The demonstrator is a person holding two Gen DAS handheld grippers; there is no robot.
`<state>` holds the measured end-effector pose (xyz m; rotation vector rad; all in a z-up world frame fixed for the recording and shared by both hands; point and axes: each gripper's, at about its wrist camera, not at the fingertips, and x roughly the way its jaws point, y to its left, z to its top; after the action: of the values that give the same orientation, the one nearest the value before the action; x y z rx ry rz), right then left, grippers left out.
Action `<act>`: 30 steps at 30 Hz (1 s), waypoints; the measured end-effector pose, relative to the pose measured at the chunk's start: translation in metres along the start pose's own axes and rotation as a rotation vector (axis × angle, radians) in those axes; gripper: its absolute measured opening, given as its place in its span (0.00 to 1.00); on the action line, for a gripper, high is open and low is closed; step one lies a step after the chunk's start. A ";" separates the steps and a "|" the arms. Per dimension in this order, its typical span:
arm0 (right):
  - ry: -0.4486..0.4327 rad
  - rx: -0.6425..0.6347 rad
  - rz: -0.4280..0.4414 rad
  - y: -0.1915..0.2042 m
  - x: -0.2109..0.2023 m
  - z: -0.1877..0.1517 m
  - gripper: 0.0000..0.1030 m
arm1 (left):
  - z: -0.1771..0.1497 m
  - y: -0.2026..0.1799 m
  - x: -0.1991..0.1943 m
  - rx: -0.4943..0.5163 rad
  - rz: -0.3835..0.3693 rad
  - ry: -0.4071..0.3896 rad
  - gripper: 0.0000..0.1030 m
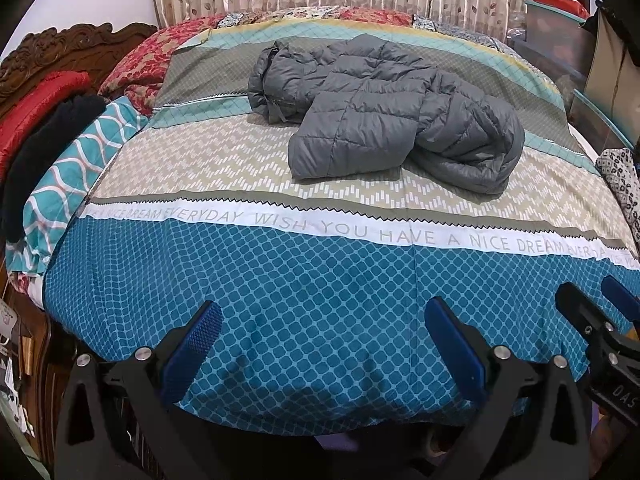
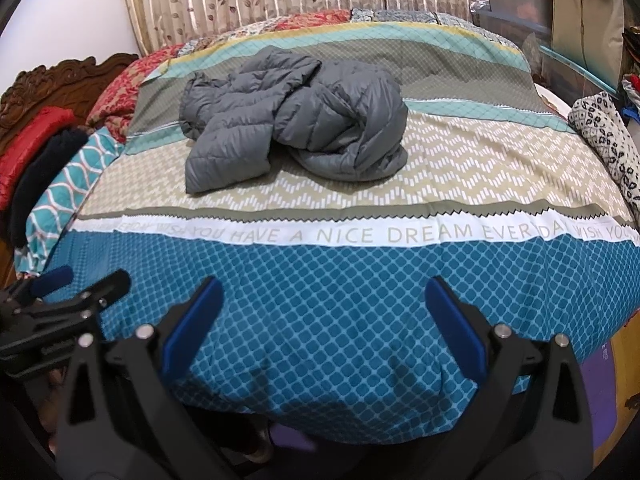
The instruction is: Fold large clothes
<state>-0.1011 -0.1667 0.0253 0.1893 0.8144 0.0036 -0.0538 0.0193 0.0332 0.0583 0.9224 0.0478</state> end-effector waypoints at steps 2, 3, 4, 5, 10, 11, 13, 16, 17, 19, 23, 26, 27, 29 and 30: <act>0.000 0.001 0.000 0.000 0.000 0.000 0.94 | 0.000 0.001 0.000 0.000 0.000 -0.001 0.23; 0.002 0.001 0.000 0.000 0.000 0.000 0.94 | 0.000 0.001 0.000 0.000 -0.004 -0.004 0.23; 0.003 0.001 0.000 0.000 0.001 0.000 0.94 | 0.000 0.001 -0.001 -0.001 -0.008 -0.006 0.23; 0.005 0.001 0.000 0.000 0.002 0.000 0.94 | 0.001 0.001 -0.001 0.001 -0.007 -0.008 0.23; 0.009 -0.001 0.000 0.000 0.004 0.002 0.94 | 0.002 0.001 0.000 0.004 -0.015 -0.005 0.23; 0.009 0.000 0.000 0.001 0.004 0.002 0.94 | 0.002 0.001 0.001 0.005 -0.015 -0.003 0.23; 0.012 0.003 0.000 0.000 0.004 0.002 0.94 | 0.002 0.000 0.002 0.006 -0.015 0.000 0.23; 0.020 0.007 0.001 0.000 0.008 0.001 0.94 | 0.002 0.000 0.005 0.007 -0.010 0.010 0.23; 0.022 0.008 0.002 -0.001 0.009 0.001 0.94 | 0.002 -0.001 0.006 0.007 -0.009 0.011 0.23; 0.027 0.010 0.003 -0.001 0.011 0.001 0.94 | 0.002 -0.001 0.008 0.007 -0.002 0.019 0.23; 0.047 0.017 0.005 -0.003 0.016 0.000 0.94 | 0.001 0.000 0.013 0.007 0.002 0.039 0.23; 0.060 0.023 0.006 -0.004 0.020 0.001 0.94 | 0.001 0.002 0.019 0.003 0.004 0.060 0.23; 0.065 0.023 0.005 -0.004 0.022 0.001 0.94 | 0.001 0.002 0.020 0.004 0.007 0.064 0.23; 0.073 0.022 0.006 -0.004 0.025 0.001 0.94 | 0.002 0.003 0.023 0.002 0.002 0.066 0.23; 0.076 0.019 0.009 -0.004 0.028 0.003 0.94 | 0.002 0.003 0.024 0.002 0.002 0.064 0.23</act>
<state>-0.0799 -0.1686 0.0063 0.2118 0.8894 0.0110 -0.0372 0.0239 0.0156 0.0593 0.9864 0.0507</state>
